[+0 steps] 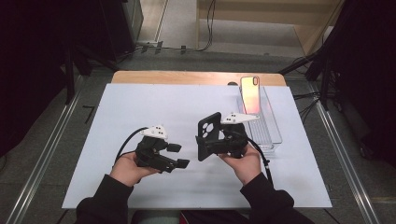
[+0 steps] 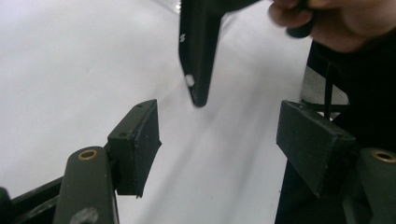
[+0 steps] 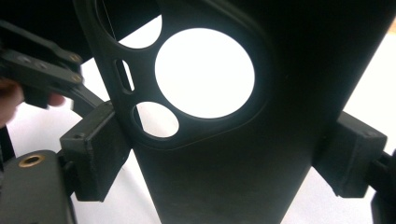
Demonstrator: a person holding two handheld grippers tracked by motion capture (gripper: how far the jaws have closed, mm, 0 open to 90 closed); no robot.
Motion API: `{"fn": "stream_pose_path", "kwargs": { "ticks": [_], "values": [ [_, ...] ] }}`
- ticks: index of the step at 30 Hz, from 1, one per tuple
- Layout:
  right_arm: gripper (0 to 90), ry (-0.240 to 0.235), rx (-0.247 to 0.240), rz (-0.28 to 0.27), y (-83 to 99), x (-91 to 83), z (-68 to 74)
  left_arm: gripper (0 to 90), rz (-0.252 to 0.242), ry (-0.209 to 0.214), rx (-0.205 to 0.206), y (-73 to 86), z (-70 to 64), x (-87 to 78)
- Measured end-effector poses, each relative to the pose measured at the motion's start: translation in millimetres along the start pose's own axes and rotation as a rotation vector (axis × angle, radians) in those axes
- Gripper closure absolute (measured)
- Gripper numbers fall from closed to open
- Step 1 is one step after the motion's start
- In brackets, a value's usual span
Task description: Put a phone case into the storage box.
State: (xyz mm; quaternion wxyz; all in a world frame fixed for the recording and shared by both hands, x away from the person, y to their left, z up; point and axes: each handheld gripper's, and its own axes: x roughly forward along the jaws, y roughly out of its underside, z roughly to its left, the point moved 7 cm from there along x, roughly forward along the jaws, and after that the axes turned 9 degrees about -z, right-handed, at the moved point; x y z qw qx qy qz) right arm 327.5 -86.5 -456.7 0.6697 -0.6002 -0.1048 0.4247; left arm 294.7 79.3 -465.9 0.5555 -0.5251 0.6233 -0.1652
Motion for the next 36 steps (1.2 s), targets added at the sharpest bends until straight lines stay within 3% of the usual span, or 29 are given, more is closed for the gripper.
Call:
{"fn": "stream_pose_path", "kwargs": {
  "ticks": [3,6,13,17,25,36],
  "values": [
    [12.4,-0.009,0.002,0.001,-0.8,-1.8,-0.3,30.3,0.024,-0.002,-0.021,9.7,5.0,0.3],
    [12.4,-0.015,0.003,0.002,-1.3,-3.7,-0.8,30.4,0.040,-0.018,-0.013,18.0,8.8,-2.2],
    [12.5,-0.035,0.023,0.017,-2.2,-5.2,-0.9,30.3,0.039,-0.043,-0.033,34.3,16.8,-10.0],
    [12.5,-0.073,0.047,0.036,-2.0,-5.4,1.1,30.3,0.059,-0.073,-0.022,40.8,20.5,-14.0],
    [12.5,-0.074,0.003,0.066,-7.6,-12.5,1.9,30.3,0.064,-0.085,-0.041,51.0,21.6,-21.5],
    [12.6,-0.117,-0.019,0.061,-32.4,-40.7,-8.6,30.3,0.064,-0.091,-0.054,54.2,24.3,-23.0]
  ]
}}
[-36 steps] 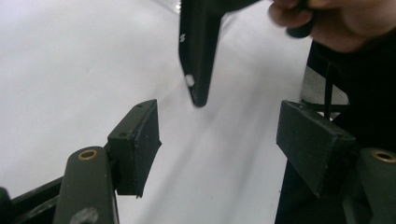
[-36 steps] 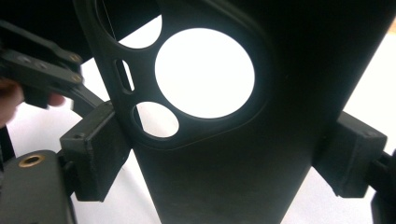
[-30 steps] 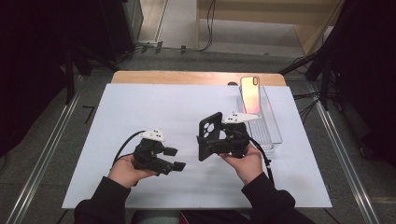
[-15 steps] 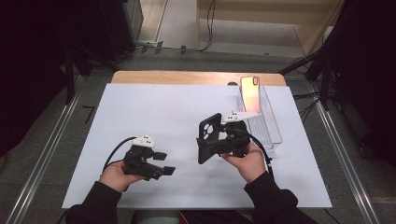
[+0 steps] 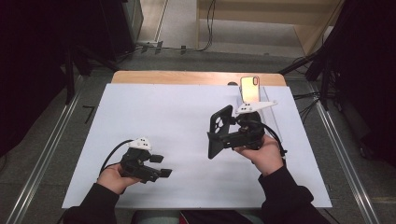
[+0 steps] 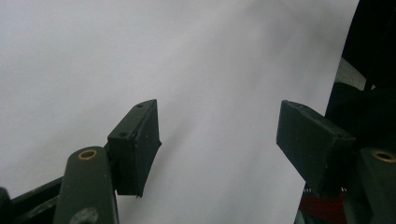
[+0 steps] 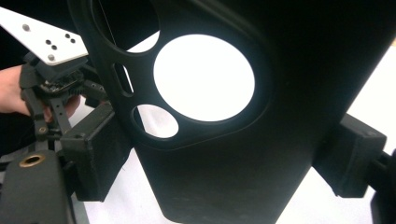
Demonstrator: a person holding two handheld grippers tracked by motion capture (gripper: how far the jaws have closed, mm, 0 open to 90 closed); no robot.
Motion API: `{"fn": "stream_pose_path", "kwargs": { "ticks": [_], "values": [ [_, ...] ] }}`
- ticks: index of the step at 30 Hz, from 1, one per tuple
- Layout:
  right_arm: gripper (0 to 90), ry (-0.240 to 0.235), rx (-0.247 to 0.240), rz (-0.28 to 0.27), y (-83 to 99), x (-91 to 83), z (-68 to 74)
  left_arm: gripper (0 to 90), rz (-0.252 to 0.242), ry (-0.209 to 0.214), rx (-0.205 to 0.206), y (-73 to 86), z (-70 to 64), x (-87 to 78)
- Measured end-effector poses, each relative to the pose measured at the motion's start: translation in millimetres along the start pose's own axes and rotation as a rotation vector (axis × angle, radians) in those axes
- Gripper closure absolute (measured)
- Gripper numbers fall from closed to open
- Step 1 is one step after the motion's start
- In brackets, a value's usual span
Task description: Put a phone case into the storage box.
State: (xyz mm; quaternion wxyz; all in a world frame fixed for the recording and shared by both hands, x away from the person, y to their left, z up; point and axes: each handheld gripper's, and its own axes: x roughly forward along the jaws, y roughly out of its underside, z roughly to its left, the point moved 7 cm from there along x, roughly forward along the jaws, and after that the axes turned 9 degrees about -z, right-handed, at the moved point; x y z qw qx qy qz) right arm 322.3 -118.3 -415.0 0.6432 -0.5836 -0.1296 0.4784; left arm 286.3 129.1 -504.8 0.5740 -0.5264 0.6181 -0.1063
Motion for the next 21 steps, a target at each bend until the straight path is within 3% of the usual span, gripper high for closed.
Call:
{"fn": "stream_pose_path", "kwargs": {
  "ticks": [10,21],
  "values": [
    [12.6,0.009,-0.012,0.010,-11.2,-23.1,-16.4,30.3,0.003,-0.005,-0.013,1.4,3.7,-3.2],
    [12.6,0.047,0.023,-0.019,-17.6,-42.4,-39.0,30.3,0.000,-0.027,-0.024,3.6,4.9,-4.5]
  ]
}}
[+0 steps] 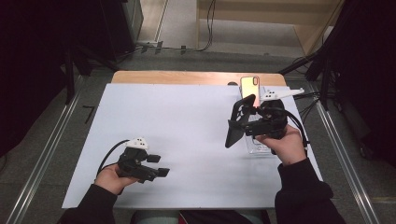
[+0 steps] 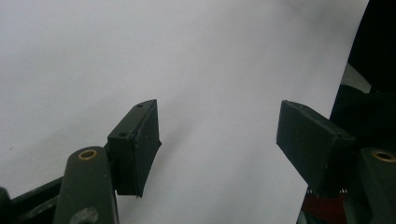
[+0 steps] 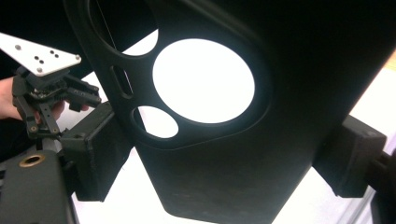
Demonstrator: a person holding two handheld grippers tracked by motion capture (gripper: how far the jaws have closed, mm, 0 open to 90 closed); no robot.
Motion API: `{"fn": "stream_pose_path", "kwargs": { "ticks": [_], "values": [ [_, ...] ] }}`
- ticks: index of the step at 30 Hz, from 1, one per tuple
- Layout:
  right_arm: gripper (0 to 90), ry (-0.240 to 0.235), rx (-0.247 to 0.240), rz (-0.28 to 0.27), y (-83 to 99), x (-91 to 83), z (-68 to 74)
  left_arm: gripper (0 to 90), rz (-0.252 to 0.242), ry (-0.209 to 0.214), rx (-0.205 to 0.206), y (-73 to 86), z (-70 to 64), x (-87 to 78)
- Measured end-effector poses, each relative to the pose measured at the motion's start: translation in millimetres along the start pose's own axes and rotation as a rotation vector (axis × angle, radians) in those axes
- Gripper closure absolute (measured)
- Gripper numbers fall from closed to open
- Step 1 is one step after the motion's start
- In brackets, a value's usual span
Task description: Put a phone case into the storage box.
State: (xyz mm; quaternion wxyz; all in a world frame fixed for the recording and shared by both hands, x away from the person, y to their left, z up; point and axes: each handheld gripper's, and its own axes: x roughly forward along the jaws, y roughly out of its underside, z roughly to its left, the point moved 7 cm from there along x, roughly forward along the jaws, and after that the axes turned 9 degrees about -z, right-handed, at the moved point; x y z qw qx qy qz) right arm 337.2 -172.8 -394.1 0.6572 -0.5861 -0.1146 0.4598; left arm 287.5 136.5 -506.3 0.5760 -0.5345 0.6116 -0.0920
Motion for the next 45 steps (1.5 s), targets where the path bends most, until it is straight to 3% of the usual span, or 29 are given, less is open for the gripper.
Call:
{"fn": "stream_pose_path", "kwargs": {
  "ticks": [5,24,45],
  "values": [
    [12.6,0.055,0.008,-0.017,-3.3,-6.7,-10.6,30.3,-0.002,-0.012,-0.003,1.4,1.1,-0.9],
    [12.8,0.263,0.108,-0.085,-5.9,-18.6,-57.7,30.3,-0.035,-0.055,-0.045,7.1,3.1,-7.9],
    [13.0,0.416,0.154,-0.114,-2.5,-13.7,-108.4,30.3,-0.042,-0.061,-0.056,9.6,3.2,-10.6]
  ]
}}
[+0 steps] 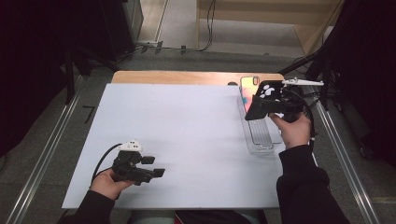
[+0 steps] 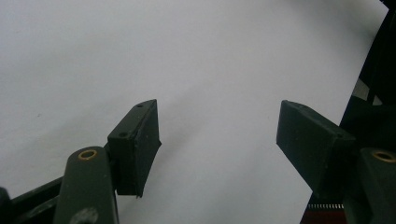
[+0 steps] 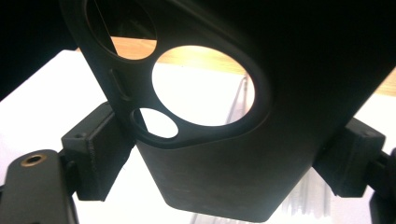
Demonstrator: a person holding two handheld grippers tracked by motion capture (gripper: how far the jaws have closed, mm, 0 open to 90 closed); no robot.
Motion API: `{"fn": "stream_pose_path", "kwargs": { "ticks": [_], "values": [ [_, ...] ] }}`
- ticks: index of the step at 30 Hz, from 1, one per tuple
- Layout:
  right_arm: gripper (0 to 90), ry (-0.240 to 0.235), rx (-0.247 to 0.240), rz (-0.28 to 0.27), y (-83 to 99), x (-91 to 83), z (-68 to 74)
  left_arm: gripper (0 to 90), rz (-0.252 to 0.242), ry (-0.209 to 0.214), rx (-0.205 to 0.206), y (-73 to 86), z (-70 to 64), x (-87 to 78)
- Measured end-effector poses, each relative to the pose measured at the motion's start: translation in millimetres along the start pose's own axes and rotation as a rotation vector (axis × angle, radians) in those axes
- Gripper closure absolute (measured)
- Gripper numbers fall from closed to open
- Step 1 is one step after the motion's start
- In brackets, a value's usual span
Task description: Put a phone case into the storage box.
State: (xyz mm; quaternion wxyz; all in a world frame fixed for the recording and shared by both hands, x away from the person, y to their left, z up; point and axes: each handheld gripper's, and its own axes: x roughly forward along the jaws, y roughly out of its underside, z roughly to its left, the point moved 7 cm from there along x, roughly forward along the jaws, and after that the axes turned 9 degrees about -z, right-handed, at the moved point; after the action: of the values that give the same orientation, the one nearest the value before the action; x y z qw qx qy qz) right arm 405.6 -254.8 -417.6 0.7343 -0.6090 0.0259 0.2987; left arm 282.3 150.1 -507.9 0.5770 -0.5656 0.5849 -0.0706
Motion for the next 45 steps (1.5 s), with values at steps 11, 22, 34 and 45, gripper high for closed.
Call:
{"fn": "stream_pose_path", "kwargs": {
  "ticks": [11,22,34,45],
  "values": [
    [13.0,0.077,-0.001,0.019,-1.0,12.0,-21.4,30.3,0.000,0.001,-0.001,0.1,0.4,-0.4],
    [13.0,0.137,0.024,0.070,9.5,44.5,-42.3,30.3,0.000,-0.004,-0.007,1.1,2.0,-0.2],
    [13.0,0.149,0.024,0.146,23.2,80.1,-45.8,30.3,0.010,-0.001,-0.003,3.1,0.4,1.9],
    [13.2,0.196,0.014,0.139,22.4,103.7,-53.6,30.3,0.004,0.008,-0.011,1.9,0.0,3.2]
  ]
}}
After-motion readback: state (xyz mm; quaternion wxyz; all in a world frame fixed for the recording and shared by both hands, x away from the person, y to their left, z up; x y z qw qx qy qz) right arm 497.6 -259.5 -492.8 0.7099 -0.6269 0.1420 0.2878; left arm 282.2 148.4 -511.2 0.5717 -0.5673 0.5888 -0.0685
